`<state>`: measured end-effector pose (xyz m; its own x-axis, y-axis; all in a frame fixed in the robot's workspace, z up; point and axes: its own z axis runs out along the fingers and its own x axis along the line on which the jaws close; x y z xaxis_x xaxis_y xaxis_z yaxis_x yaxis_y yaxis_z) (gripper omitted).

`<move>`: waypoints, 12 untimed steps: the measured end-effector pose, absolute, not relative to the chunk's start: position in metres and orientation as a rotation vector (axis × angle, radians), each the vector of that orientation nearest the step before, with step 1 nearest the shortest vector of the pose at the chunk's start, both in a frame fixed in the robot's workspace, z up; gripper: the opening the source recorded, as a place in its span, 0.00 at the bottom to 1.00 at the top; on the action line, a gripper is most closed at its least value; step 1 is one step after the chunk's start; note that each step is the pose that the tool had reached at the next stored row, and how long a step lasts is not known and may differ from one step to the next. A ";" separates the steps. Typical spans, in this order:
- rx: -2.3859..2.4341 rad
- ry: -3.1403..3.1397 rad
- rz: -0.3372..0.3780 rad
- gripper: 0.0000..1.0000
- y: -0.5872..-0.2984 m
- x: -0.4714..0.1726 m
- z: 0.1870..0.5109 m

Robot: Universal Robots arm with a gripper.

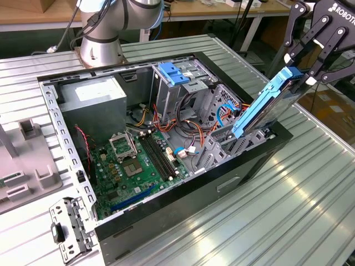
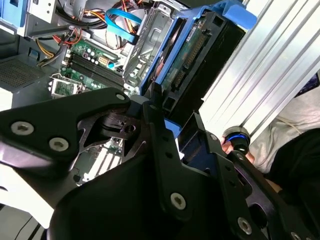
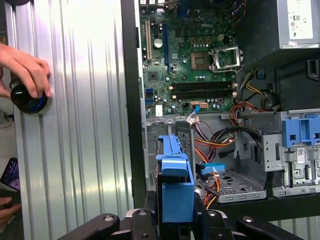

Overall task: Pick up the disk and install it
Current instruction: 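Insert the disk into the insertion slot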

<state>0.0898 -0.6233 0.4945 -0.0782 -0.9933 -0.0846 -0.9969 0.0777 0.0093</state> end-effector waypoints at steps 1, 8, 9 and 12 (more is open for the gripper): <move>-2.093 2.264 0.101 0.37 -0.623 0.088 0.494; -2.092 2.262 0.105 0.37 -0.617 0.083 0.485; -2.091 2.262 0.105 0.37 -0.616 0.083 0.485; -2.091 2.261 0.106 0.37 -0.613 0.081 0.483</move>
